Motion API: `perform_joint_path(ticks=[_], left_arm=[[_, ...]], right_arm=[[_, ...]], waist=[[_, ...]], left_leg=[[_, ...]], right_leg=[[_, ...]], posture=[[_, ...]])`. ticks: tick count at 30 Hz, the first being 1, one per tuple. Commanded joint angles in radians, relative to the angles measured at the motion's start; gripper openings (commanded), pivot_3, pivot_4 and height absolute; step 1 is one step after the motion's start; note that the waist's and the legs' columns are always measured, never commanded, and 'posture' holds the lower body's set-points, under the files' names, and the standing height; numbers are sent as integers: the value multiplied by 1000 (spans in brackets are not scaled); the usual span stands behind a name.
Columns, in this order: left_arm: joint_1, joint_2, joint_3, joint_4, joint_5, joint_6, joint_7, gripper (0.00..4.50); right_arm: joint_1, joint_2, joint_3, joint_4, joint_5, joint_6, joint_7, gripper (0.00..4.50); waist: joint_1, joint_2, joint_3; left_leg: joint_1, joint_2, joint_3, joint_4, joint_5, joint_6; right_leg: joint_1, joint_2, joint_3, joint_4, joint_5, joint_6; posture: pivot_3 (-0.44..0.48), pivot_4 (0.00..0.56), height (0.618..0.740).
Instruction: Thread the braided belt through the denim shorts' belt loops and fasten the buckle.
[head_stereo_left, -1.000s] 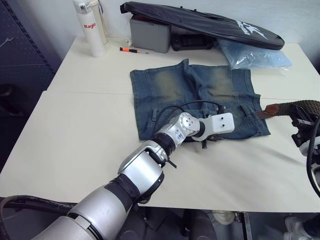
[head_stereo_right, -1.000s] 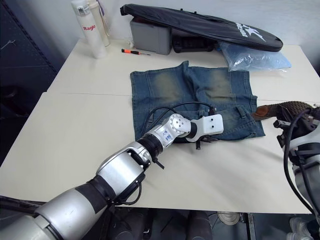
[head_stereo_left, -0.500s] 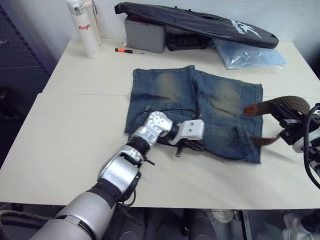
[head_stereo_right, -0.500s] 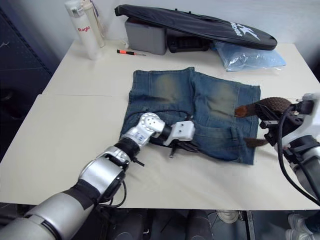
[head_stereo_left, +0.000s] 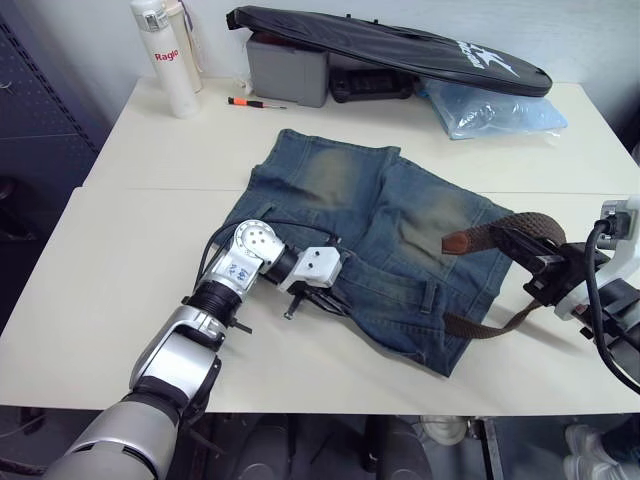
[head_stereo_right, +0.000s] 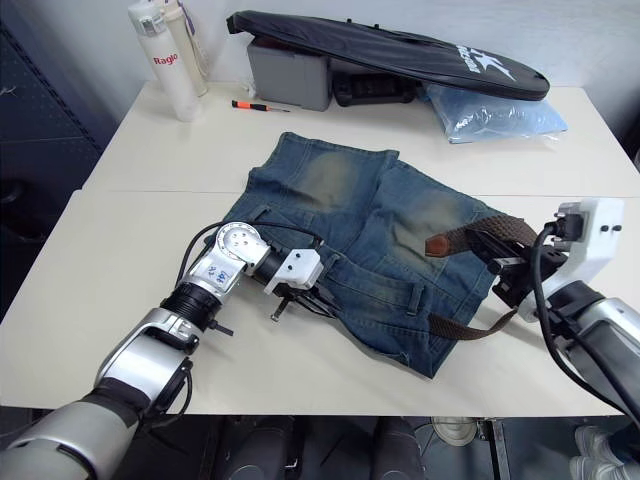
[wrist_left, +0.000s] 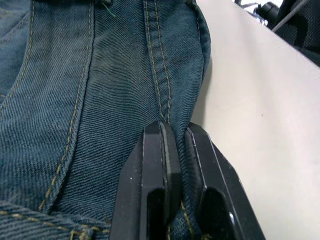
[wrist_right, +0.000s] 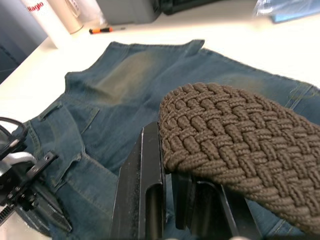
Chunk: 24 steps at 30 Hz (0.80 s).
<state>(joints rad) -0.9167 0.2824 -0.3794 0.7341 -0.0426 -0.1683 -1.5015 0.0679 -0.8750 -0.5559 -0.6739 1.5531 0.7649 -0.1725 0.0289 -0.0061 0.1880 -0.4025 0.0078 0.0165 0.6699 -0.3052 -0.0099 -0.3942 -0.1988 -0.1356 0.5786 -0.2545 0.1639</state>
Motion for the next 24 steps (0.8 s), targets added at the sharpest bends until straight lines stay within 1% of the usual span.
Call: perform_joint_path(ticks=[1, 4, 5, 6, 7, 8, 11, 13, 16, 21, 24], left_arm=[[-11, 25, 13, -51, -27, 73, -66, 2108], [-20, 70, 38, -103, -76, 167, -107, 3418], [-28, 92, 48, -133, -116, 223, -111, 3869], [-37, 109, 60, -159, -148, 274, -113, 4242], [-43, 121, 73, -181, -173, 318, -113, 4458], [-50, 129, 88, -202, -198, 363, -109, 4458], [-70, 141, 148, -269, -264, 493, -35, 4458], [-69, 148, 171, -324, -284, 570, 13, 4458], [-50, 171, 183, -408, -299, 653, 30, 4458], [-4, 222, 188, -485, -268, 683, 88, 4458], [19, 241, 195, -515, -277, 704, 111, 4458]], right_arm=[[53, -32, -60, -60, 58, -4, -37, 0], [122, -56, -94, -85, 115, -5, -81, 0], [149, -61, -107, -97, 135, -8, -100, 0], [174, -66, -117, -109, 146, -10, -113, 0], [193, -69, -124, -118, 153, -14, -122, 0], [211, -66, -128, -126, 162, -21, -129, 0], [250, -28, -110, -117, 162, -54, -178, 0], [232, 10, -59, -102, 163, -91, -218, 0], [204, 55, 14, -95, 167, -123, -252, 0], [186, 116, 85, -73, 150, -155, -282, 0], [179, 128, 104, -59, 143, -158, -280, 0]], waist=[[2, 0, 0], [1, 0, 0], [0, 0, 0], [0, 0, 0], [-1, 0, 0], [-1, 0, 0], [0, -1, 0], [1, -1, 0], [-2, -1, 0], [-3, -1, 0], [-3, -1, 0]], left_leg=[[0, 0, 0, 0, 0, 0], [0, 0, 0, 1, 0, 0], [0, 0, 0, 2, 0, 0], [0, 0, 0, 2, 0, 0], [0, 1, 0, 3, 0, 0], [0, 1, 0, 4, 0, 0], [0, 1, 0, 7, 0, 0], [-1, 1, 0, 9, -1, 1], [0, 1, 0, 9, -1, 1], [0, 3, 0, 9, -1, 1], [0, 3, 1, 9, -1, 1]], right_leg=[[0, 0, 0, 0, 0, 0], [0, 0, 0, 1, 0, 0], [0, 0, 0, 2, 0, 0], [0, 0, 1, 3, 0, 0], [0, 0, 1, 3, 0, 0], [0, 0, 1, 5, 0, 0], [0, 1, 2, 6, 0, 0], [0, 0, 2, 6, 0, 0], [0, 1, 3, 7, 0, 0], [-1, 2, 3, 7, 0, 0], [-1, 2, 4, 7, 0, 0]], posture=[[0, 150, 740], [0, 150, 740], [0, 150, 740], [0, 150, 740], [0, 150, 740], [0, 150, 740], [0, 150, 740], [0, 150, 740], [0, 150, 740], [0, 150, 740], [0, 150, 740]])
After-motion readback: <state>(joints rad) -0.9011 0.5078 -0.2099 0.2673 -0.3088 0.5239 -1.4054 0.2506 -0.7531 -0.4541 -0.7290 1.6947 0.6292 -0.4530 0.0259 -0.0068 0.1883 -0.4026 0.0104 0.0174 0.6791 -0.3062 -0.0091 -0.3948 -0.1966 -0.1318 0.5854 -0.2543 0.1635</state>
